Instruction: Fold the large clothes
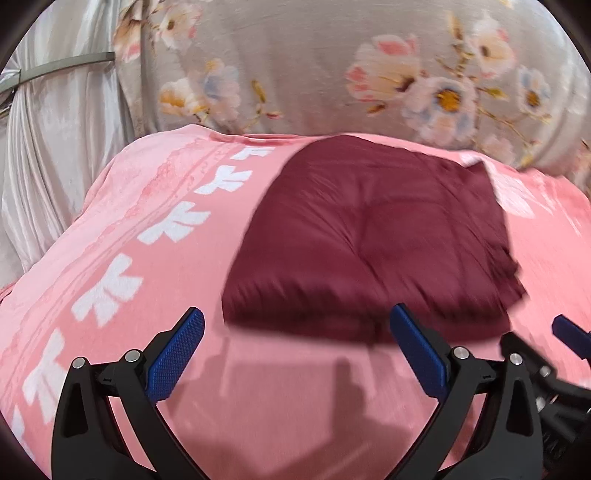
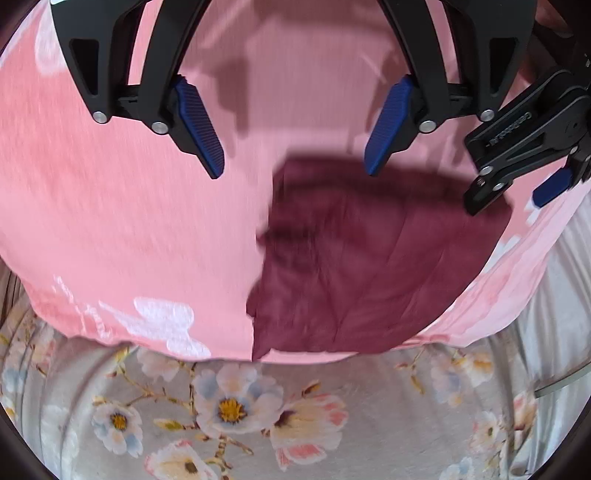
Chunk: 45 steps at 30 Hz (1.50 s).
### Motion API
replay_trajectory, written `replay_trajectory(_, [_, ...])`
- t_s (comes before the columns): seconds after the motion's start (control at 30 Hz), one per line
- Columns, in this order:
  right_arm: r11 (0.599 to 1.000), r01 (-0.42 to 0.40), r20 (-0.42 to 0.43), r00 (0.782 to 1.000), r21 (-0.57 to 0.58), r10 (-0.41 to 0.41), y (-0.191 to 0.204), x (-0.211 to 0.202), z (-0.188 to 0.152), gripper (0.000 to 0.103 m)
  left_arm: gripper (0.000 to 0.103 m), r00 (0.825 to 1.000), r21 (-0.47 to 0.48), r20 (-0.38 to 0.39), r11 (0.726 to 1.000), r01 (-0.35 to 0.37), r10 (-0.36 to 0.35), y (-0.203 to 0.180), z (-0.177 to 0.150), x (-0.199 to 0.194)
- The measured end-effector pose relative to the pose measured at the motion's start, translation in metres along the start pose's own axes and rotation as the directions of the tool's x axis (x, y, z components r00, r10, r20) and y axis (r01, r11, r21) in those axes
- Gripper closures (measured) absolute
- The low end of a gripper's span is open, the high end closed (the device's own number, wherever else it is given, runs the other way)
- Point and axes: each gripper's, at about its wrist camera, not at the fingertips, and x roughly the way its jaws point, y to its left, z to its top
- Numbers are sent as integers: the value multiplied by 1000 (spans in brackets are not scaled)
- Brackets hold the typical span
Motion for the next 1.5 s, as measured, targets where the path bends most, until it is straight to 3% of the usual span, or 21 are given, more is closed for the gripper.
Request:
replay_trajectory(0.2, [999, 24, -62, 998, 46, -21, -8, -14, -22, 17, 5, 999, 24, -40, 1000, 8, -7, -5, -20, -20])
replay_trajectory(0.57, [992, 127, -44, 991, -2, -127, 2, -32, -40, 15, 5, 991, 39, -116, 997, -64, 68, -3, -45, -35])
replay_trajectory(1.5, [990, 127, -30, 991, -53, -129, 13, -32, -40, 15, 6, 986, 13, -131, 995, -100, 101, 3, -46, -32])
